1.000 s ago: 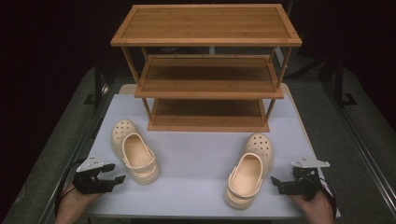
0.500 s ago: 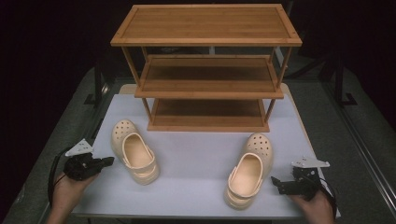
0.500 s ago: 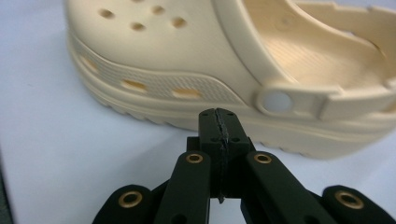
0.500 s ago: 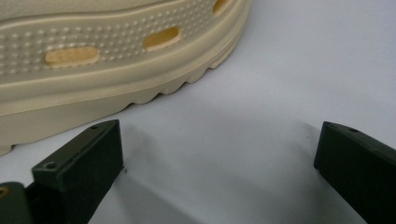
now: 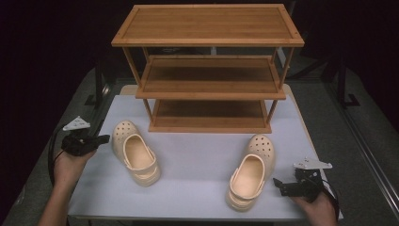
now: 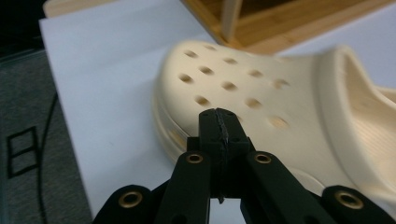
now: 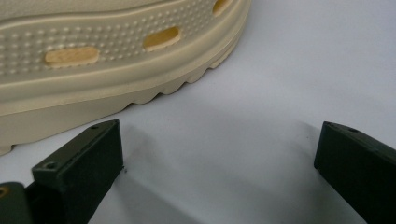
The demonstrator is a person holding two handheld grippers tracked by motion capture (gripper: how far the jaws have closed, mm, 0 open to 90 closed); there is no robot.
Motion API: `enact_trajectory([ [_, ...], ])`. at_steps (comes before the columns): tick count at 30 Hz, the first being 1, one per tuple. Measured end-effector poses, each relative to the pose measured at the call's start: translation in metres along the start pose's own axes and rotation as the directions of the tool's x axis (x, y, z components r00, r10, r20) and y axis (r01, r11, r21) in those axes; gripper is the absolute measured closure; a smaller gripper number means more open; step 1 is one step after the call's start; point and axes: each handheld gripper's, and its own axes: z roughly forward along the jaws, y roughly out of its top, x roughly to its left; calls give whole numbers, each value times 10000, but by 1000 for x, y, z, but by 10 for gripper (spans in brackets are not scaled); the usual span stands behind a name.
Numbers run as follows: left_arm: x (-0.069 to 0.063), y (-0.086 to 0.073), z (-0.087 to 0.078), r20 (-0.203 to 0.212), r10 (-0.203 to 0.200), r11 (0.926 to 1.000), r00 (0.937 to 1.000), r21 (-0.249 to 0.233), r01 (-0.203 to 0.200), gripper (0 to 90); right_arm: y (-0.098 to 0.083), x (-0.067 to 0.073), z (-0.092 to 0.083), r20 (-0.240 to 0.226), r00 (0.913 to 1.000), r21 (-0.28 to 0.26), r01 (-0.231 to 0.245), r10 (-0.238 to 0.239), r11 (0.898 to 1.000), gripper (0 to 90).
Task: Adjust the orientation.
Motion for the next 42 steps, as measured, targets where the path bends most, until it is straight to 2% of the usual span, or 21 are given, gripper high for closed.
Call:
enact_trajectory([
  [7, 22, 22, 19, -390, -53, 9999, 9992, 95, 57, 900, 0, 0, 0, -7, 10000, -7, -11, 11, 10000, 7],
  [9, 27, 26, 27, -565, 38, 9996, 9984, 293, -21, 900, 0, 0, 0, -7, 10000, -7, -5, 5, 10000, 7],
  [18, 43, 32, 59, -539, 50, 9994, 9985, 331, -33, 900, 0, 0, 0, -12, 10000, -12, -20, 20, 10000, 7],
  [25, 44, 29, 79, -335, 97, 9973, 9994, 725, -72, 900, 0, 0, 0, -14, 10000, -11, -19, 19, 10000, 7],
  [32, 42, 29, 79, -260, 159, 9965, 9995, 825, -137, 900, 0, 0, 0, -15, 10000, -7, -19, 19, 10000, 7],
  [36, 35, 30, 79, -89, 335, 9956, 9994, 876, -326, 900, 0, 0, 0, -12, 10000, -10, -18, 18, 10000, 7],
  [42, 13, 33, 80, 258, 883, 9899, 9958, 1091, -906, 900, 0, 0, 0, -13, 10000, -9, -16, 16, 10000, 7],
])
